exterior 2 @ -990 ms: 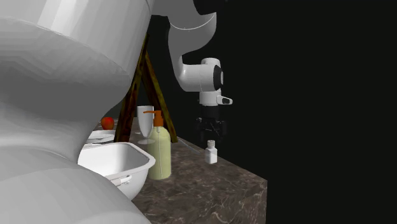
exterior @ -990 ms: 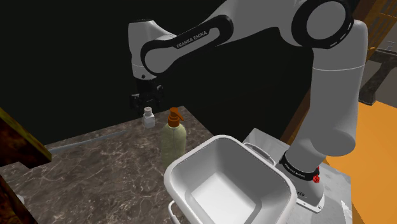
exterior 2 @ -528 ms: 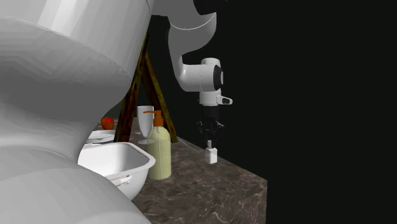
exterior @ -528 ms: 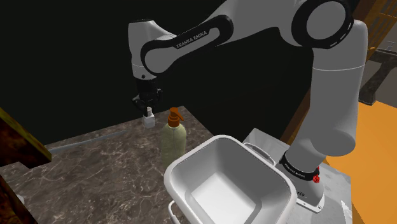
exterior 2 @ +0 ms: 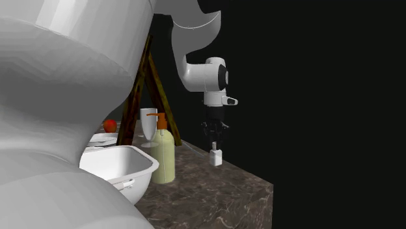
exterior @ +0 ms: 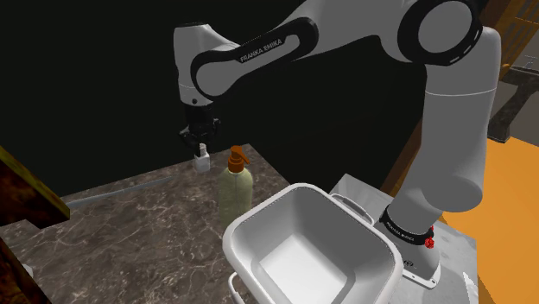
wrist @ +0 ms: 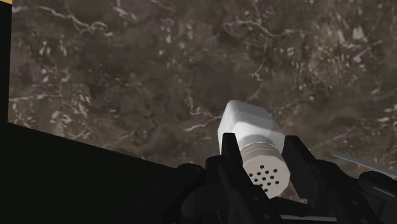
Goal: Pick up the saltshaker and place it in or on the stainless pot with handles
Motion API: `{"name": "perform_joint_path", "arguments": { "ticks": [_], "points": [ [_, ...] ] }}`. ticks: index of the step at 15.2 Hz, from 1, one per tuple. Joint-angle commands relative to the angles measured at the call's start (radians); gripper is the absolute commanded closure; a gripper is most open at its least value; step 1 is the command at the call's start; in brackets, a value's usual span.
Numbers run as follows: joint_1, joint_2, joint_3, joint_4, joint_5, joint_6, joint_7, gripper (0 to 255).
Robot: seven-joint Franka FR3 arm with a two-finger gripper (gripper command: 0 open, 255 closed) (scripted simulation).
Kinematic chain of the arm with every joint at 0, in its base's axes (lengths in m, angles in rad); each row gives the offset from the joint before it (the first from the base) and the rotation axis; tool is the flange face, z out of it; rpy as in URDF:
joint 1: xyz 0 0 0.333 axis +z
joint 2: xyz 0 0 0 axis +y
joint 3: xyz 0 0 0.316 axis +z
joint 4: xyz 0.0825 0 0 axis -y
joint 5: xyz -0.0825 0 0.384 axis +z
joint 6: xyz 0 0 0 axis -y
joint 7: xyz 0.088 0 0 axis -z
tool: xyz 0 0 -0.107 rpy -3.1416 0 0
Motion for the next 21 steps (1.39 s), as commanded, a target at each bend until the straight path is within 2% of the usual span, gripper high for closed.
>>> {"name": "perform_joint_path", "arguments": {
  "ticks": [1,21],
  "points": [
    [-0.001,-0.007,0.001,0.013,0.003,-0.02,-0.003,255],
    [-0.001,-0.069,0.013,0.199,0.031,-0.264,-0.021,255]
  ]
}}
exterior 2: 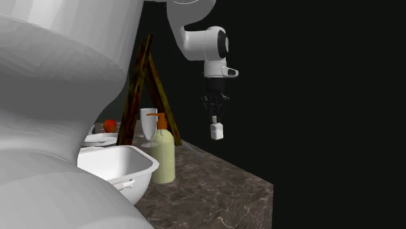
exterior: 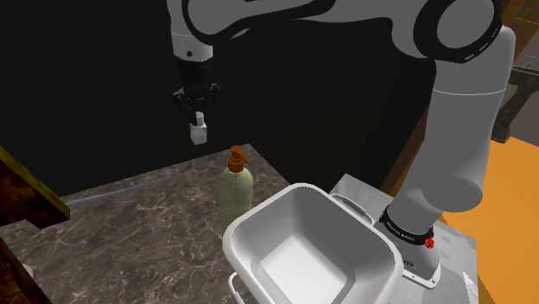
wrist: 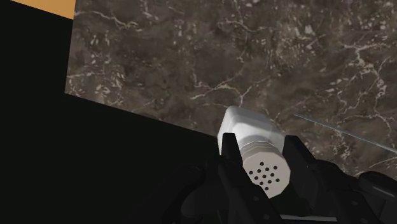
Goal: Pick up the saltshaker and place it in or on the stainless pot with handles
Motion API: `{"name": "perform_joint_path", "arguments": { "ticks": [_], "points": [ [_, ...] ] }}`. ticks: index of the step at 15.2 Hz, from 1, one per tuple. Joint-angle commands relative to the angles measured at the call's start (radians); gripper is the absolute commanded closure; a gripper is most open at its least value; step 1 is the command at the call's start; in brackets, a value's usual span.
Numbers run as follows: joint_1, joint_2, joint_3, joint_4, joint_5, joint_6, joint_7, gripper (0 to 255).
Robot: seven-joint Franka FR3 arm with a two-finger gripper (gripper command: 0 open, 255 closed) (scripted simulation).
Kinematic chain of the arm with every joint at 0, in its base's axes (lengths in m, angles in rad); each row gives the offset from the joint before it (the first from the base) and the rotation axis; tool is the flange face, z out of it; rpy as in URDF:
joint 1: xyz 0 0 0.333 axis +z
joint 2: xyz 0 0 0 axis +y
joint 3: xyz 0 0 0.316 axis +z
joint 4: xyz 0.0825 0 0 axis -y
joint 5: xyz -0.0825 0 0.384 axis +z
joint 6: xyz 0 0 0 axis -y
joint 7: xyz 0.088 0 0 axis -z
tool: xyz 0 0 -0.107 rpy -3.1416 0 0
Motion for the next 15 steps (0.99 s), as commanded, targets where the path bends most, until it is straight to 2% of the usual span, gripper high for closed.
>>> {"name": "perform_joint_path", "arguments": {
  "ticks": [1,15],
  "points": [
    [0.001,-0.002,0.001,0.022,0.001,-0.025,-0.001,255],
    [0.015,0.014,0.005,0.23,-0.003,-0.216,-0.002,255]
  ]
}}
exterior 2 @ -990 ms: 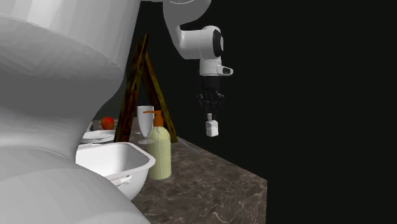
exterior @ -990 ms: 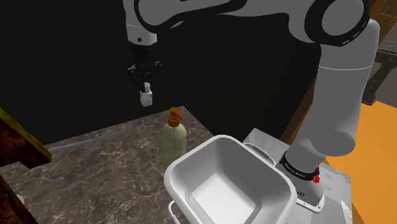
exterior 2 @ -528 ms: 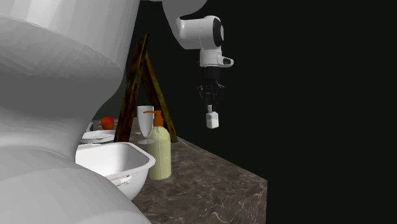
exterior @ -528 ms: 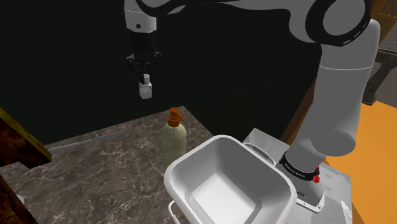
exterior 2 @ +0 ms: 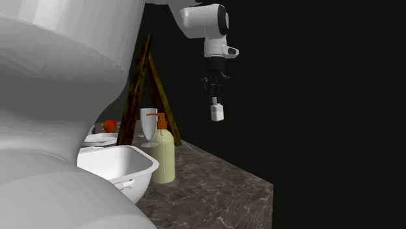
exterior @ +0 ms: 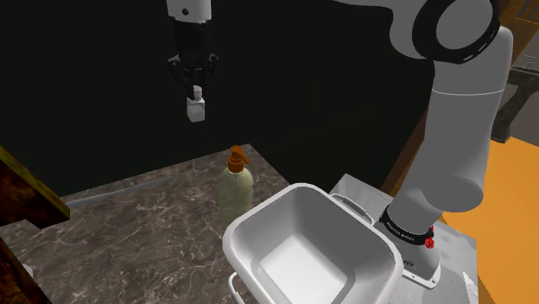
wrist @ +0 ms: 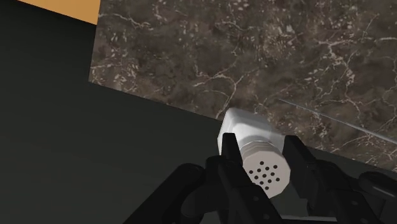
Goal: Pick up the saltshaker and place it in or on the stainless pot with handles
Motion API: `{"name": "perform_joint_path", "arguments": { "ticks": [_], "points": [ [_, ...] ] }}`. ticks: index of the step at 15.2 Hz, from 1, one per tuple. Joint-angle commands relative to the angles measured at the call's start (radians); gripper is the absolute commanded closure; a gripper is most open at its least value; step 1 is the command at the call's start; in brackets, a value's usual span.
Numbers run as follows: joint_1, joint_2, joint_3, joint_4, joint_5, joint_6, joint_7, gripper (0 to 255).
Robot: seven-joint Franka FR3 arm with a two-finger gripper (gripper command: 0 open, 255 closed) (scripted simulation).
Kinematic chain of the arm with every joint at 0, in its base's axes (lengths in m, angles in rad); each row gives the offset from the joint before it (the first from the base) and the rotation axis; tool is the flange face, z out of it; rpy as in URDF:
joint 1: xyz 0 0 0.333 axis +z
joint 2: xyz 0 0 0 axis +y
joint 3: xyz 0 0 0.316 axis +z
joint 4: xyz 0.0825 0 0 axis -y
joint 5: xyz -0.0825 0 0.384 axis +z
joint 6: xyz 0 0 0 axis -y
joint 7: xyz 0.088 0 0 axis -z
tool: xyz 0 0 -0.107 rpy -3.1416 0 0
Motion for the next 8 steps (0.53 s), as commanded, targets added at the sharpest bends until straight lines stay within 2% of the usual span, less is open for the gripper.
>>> {"name": "perform_joint_path", "arguments": {
  "ticks": [1,8],
  "points": [
    [-0.001,-0.04,0.005,-0.039,0.011,0.001,0.007,255],
    [0.003,-0.304,0.036,-0.348,0.1,0.061,0.048,255]
  ]
}}
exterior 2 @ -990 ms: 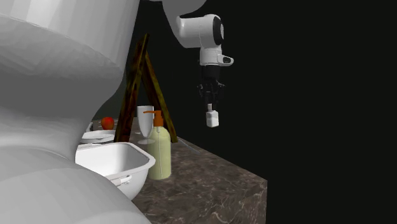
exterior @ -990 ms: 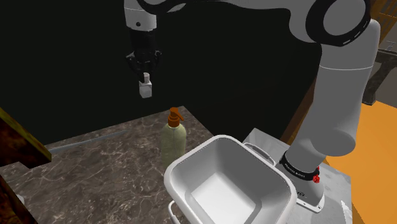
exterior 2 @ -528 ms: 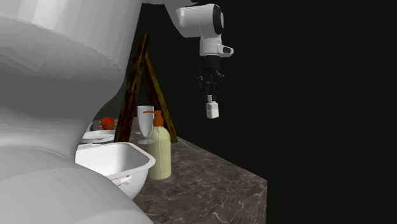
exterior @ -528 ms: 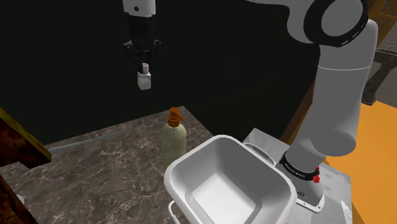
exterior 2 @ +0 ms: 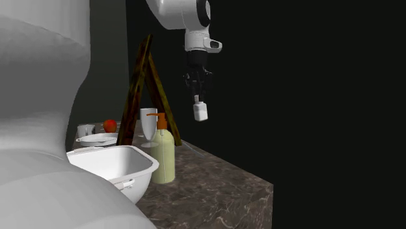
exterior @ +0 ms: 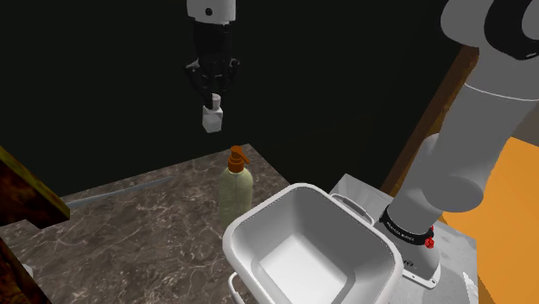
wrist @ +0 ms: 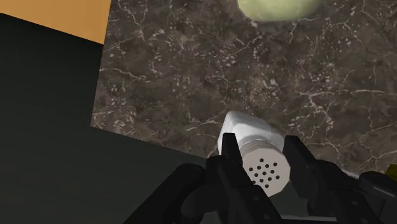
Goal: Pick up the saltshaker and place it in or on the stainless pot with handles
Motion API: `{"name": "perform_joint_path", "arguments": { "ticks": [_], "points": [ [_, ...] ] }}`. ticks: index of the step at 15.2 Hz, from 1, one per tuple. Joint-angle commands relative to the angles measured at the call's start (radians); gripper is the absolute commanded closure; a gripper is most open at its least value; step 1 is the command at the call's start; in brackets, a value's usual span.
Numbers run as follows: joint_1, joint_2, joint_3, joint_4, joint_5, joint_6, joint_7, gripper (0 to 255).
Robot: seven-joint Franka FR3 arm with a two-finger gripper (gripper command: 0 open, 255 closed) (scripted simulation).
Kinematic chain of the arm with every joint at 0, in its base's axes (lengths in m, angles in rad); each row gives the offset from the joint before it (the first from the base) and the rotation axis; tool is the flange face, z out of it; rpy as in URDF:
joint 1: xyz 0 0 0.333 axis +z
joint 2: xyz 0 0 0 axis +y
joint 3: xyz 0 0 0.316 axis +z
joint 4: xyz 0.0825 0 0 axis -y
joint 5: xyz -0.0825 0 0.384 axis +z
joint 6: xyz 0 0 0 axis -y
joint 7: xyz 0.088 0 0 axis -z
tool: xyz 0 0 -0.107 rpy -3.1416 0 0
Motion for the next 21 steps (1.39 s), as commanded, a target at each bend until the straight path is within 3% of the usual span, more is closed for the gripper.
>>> {"name": "perform_joint_path", "arguments": {
  "ticks": [1,11,21],
  "points": [
    [0.008,-0.072,0.01,-0.066,0.026,-0.002,0.015,255],
    [0.077,-0.386,0.05,-0.333,0.154,-0.023,0.089,255],
    [0.182,-0.64,0.109,-0.471,0.278,-0.112,0.212,255]
  ]
}}
